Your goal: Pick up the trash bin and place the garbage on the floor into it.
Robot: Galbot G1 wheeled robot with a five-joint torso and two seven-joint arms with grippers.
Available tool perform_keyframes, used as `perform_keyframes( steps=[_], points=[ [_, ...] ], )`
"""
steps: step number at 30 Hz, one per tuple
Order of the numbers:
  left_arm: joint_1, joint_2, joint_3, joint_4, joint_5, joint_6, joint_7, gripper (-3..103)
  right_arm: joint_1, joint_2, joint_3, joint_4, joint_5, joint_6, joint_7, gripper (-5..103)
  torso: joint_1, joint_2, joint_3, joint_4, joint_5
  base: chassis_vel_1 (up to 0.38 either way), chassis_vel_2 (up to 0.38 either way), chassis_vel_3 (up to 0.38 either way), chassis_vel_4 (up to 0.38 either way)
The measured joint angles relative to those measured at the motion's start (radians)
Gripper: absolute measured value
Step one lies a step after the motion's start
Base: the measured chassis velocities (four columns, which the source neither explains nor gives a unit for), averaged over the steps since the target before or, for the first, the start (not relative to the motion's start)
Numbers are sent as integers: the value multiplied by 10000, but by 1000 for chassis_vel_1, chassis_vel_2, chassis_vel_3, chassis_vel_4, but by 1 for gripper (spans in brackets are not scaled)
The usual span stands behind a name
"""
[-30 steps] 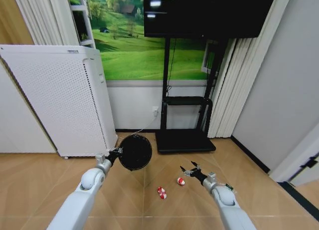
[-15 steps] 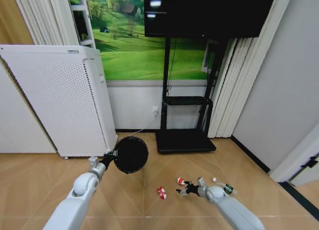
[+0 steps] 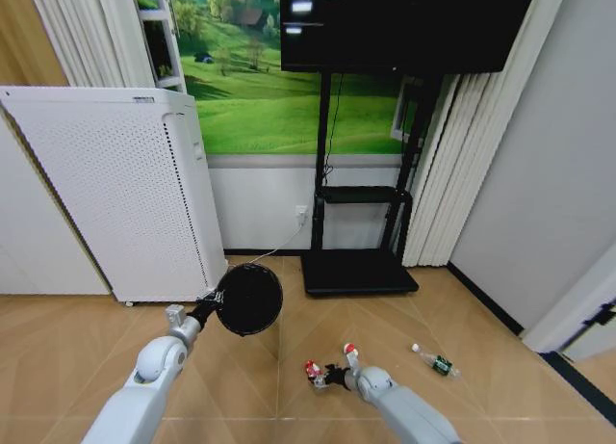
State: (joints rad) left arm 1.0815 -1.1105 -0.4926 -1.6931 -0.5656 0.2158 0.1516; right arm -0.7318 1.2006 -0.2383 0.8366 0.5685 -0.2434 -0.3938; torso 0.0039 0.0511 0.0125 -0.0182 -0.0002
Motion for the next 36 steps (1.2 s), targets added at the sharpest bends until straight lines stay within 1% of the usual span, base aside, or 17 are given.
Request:
perform_keyframes(
  steps=[4,9,16,21,29,30,31,32,34,35,36],
  points=[
    [18,-24,-3,0,2,-33,3,4,137,137,67,-477,-208,187,-44,100,0,0,0,-2,1,0,0,0,0],
    [26,-21,-5,-1,1,-33,25,4,159,215,148,-652,-307,234,-37,100,0,0,0,-1,1,0,0,0,0],
    [-46,-26,37,41,-13,-33,47,4,184,717,413,-1039,-495,274,223,100,0,0,-1,0,3,0,0,0,0],
    [-47,-13,17,41,-27,-33,76,4,217,773,371,-1110,-573,307,271,100,0,0,-1,-1,1,0,0,0,0],
    [-34,-5,-86,42,-71,-31,157,4,452,949,287,-1608,-1012,570,247,100,0,1,-2,1,2,0,0,0,0],
    [-33,-1,-97,41,-91,-24,158,4,466,949,284,-1655,-1104,635,207,103,0,1,-2,0,1,0,0,0,0],
    [-33,12,-107,41,-112,-16,173,4,476,947,289,-1695,-1194,711,197,100,-1,1,-2,-1,-1,0,0,0,0],
    [-33,12,-107,41,-112,-16,173,4,476,947,289,-1695,-1194,711,197,100,-1,1,-2,-1,-1,0,0,0,0],
    [-49,23,-116,41,-146,-12,183,4,464,938,324,-1679,-1335,728,211,90,0,1,-3,-4,-5,0,0,0,0],
    [-49,23,-116,41,-146,-12,183,4,464,938,324,-1679,-1335,728,211,90,0,1,-3,-4,-5,0,0,0,0],
    [-60,26,-116,41,-155,-10,184,4,453,931,332,-1668,-1375,732,217,84,-1,1,-3,-6,-5,0,0,0,0]
  ],
)
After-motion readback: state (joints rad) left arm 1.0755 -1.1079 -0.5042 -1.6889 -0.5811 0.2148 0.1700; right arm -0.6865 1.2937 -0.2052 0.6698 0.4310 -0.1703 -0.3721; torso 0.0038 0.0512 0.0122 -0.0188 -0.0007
